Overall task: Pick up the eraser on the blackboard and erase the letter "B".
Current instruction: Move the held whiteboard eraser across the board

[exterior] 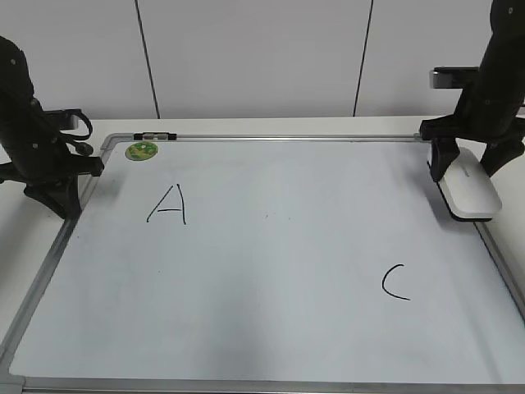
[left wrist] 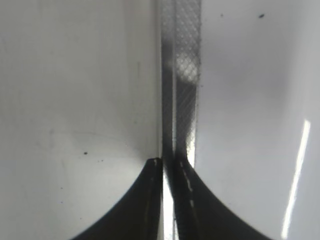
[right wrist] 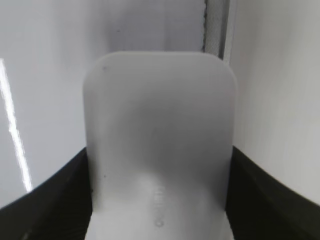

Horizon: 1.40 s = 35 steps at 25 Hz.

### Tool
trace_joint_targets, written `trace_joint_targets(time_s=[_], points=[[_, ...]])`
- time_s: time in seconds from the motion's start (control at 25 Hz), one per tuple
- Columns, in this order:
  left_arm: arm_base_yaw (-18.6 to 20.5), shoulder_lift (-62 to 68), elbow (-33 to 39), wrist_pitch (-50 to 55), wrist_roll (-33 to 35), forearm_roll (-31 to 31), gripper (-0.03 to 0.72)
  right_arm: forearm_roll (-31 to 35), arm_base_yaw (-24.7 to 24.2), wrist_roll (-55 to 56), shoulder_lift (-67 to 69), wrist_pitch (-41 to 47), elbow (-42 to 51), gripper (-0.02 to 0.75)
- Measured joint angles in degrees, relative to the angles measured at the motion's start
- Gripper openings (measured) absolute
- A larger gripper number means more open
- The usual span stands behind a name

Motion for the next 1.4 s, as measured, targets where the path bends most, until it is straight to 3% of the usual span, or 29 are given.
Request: trace_joint_targets(time_s=[1.4], points=[[0.0,0.0,0.0,0.0,0.0,0.2,0.073,0.2,0.0,0.0,4.2,-0.2,0.0,0.529]])
